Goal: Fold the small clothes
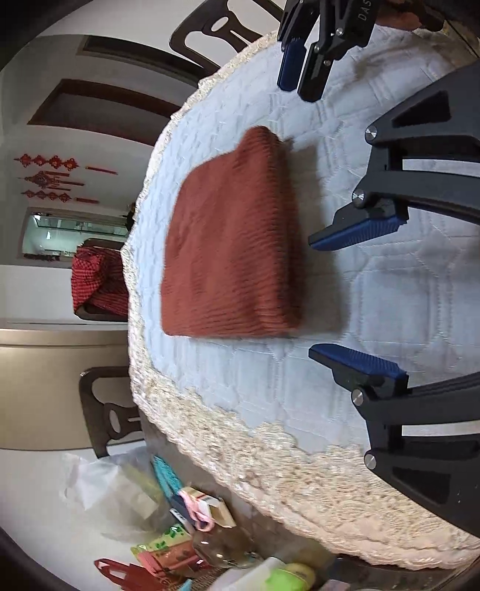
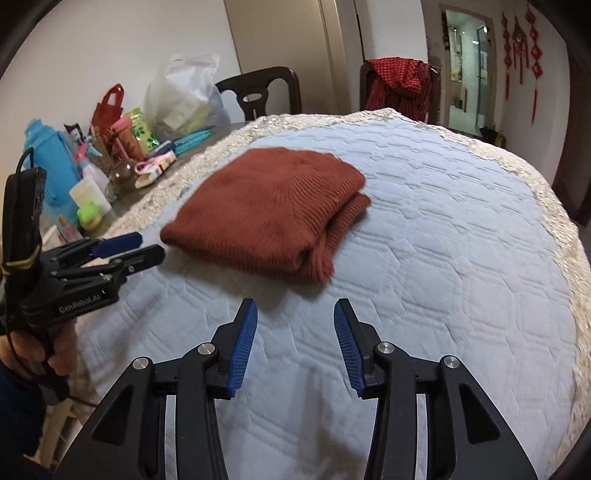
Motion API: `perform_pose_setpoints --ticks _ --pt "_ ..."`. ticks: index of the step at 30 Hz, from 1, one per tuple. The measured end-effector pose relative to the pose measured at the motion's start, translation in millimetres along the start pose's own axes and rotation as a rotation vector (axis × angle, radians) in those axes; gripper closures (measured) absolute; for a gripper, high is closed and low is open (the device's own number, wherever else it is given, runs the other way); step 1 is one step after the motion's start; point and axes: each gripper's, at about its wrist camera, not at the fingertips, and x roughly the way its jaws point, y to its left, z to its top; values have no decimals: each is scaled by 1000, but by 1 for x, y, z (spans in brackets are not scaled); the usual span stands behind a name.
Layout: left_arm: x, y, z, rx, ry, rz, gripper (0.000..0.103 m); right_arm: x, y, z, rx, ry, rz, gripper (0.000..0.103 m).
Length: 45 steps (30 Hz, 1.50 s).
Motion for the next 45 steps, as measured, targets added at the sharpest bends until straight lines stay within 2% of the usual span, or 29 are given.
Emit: perform_pose_setpoints --ticks 7,18,23,45 --pt "13 3 -16 -10 64 34 48 11 -6 -20 3 53 -58 59" --pt "14 -3 -21 20 56 43 37 20 -1 -27 -34 64 -101 51" --pt "14 -3 -21 14 57 48 34 20 -2 -28 -30 63 -94 49" --pt "14 -4 -22 15 59 52 33 19 -1 -28 -26 64 -79 46"
